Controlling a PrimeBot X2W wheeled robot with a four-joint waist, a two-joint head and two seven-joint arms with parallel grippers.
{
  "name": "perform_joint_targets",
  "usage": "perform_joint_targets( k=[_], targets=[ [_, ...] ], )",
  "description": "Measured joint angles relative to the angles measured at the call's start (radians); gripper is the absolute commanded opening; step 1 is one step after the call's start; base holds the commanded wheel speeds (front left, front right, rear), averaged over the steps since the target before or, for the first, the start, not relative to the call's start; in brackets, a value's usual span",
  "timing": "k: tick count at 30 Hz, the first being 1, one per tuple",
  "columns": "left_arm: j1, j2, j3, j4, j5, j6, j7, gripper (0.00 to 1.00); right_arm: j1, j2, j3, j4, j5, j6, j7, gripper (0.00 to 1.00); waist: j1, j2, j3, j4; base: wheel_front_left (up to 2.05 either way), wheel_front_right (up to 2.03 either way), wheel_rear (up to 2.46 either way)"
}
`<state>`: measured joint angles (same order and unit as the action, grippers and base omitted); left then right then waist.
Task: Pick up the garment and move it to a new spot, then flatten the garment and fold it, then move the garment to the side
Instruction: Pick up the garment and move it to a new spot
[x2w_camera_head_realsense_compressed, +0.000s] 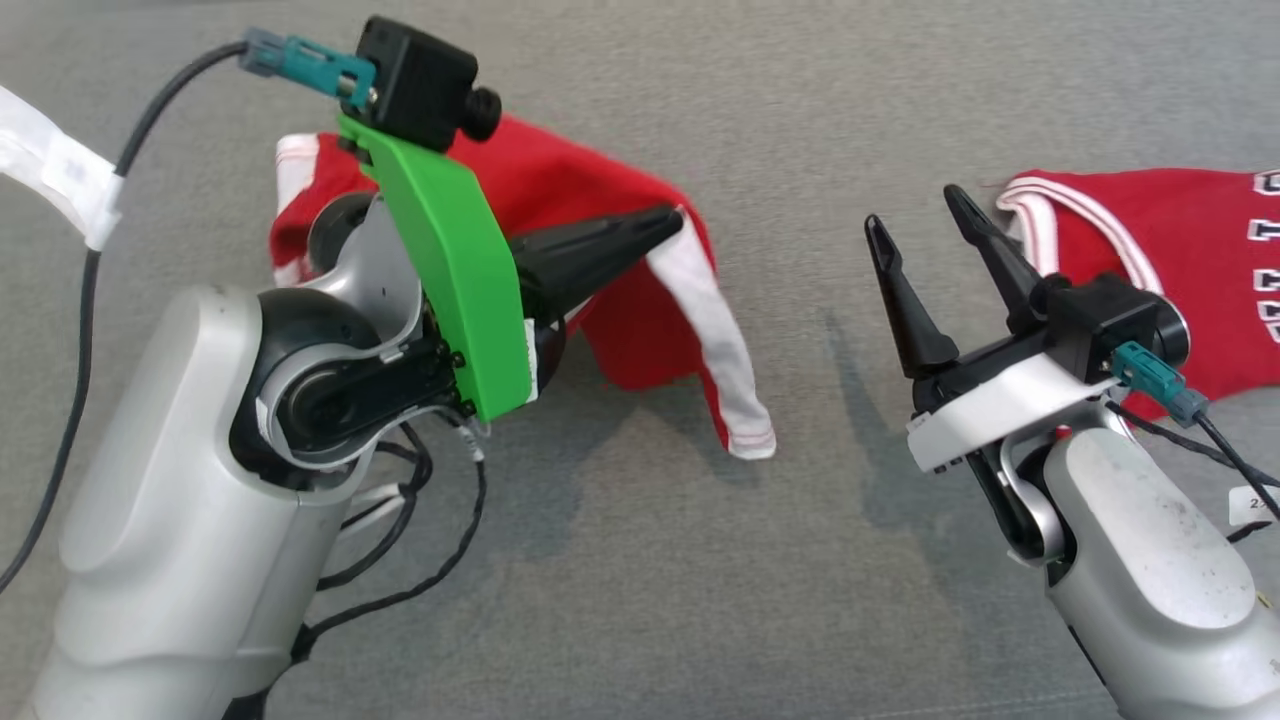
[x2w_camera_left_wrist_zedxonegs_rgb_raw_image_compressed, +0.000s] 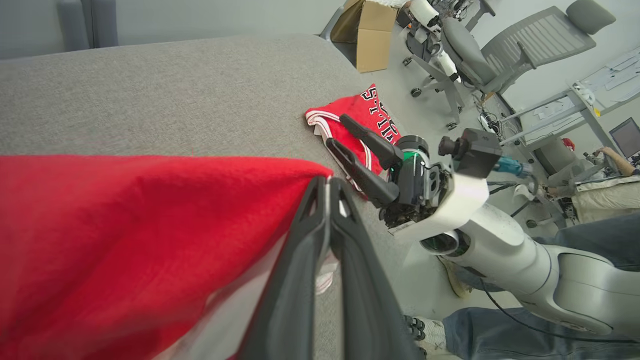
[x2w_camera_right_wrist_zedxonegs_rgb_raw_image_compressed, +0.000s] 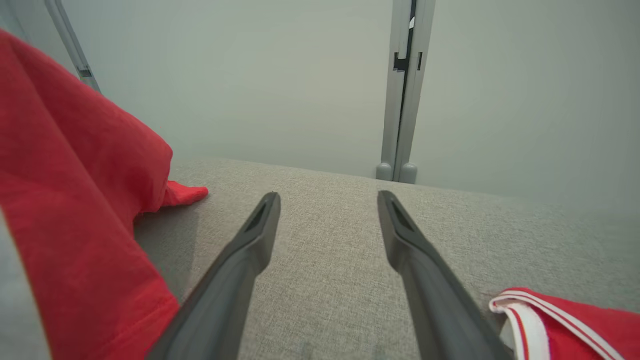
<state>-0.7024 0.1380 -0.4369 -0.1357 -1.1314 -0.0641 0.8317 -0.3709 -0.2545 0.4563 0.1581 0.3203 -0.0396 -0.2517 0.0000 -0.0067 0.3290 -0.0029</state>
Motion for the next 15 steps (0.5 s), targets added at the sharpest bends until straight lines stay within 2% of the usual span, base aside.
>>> perform_joint_targets(
  k=[6,10,13,14,15],
  targets=[
    [0.010,0.071,-0.012,0.086,0.100,0.095,0.039,0.00,0.015,0.008,-0.003,-0.011,0.008,-0.006,0.000,1.00,0.0000,0.0000,-0.021,-0.083,0.00,0.00,0.00],
    [0.025,0.079,-0.014,0.163,0.169,0.109,0.019,0.00,0.015,0.020,0.008,-0.025,0.007,0.005,0.000,1.00,0.0000,0.0000,-0.019,-0.139,0.00,0.00,0.00],
    [0.027,0.109,-0.021,0.213,0.248,0.101,-0.026,0.00,0.016,0.031,0.046,-0.021,0.004,0.030,0.000,1.00,0.0000,0.0000,-0.009,-0.180,0.00,0.00,0.00],
    [0.028,0.132,-0.027,0.229,0.279,0.093,-0.035,0.23,0.016,0.035,0.067,-0.017,0.003,0.043,0.000,1.00,0.0000,0.0000,-0.005,-0.193,0.00,0.00,0.00],
    [0.028,0.155,-0.030,0.245,0.311,0.091,-0.047,1.00,0.017,0.038,0.090,-0.011,-0.002,0.058,0.000,1.00,0.0000,0.0000,0.000,-0.206,0.00,0.00,0.00]
  ],
)
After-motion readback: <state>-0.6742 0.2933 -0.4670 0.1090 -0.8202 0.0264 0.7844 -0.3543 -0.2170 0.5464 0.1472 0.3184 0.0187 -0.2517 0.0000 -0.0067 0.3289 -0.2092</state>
